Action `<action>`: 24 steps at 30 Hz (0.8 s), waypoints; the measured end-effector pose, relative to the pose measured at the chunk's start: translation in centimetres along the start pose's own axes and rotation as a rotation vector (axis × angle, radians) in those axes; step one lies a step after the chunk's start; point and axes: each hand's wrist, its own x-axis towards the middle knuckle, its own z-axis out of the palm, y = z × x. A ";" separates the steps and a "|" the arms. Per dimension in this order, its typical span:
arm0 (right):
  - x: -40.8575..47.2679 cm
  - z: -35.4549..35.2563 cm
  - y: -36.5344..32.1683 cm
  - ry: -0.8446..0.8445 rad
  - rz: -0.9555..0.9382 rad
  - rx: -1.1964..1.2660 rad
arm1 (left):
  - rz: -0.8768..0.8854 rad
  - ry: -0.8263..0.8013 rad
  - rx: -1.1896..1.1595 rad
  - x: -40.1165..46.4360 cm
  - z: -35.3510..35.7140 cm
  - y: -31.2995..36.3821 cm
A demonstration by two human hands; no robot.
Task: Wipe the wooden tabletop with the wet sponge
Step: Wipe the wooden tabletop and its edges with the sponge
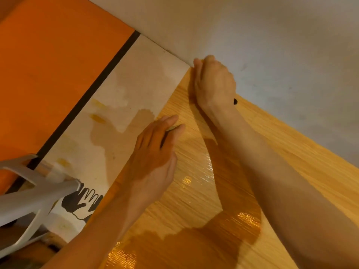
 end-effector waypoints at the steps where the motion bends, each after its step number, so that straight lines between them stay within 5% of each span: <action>1: 0.8 0.3 -1.1 -0.021 -0.081 0.057 | 0.005 -0.002 -0.011 0.0 0.0 0.0; 6: 0.0 -0.8 0.7 -0.088 -0.311 0.404 | -0.065 0.013 -0.001 -2.8 -0.9 -0.5; 11: -8.0 -0.1 0.5 -0.030 -0.372 0.388 | -0.416 0.061 -0.112 -9.8 -2.5 -2.0; 17: -12.8 -0.3 3.0 -0.188 -0.744 0.135 | -0.476 0.037 -0.056 -11.8 -2.0 -2.0; 22: -5.7 -1.7 2.0 -0.075 -0.329 0.203 | -0.464 0.093 -0.034 -12.0 -1.6 -2.2; 24: -8.9 -1.1 0.6 -0.107 -0.346 0.229 | -0.463 0.103 -0.028 -11.9 -1.6 -2.1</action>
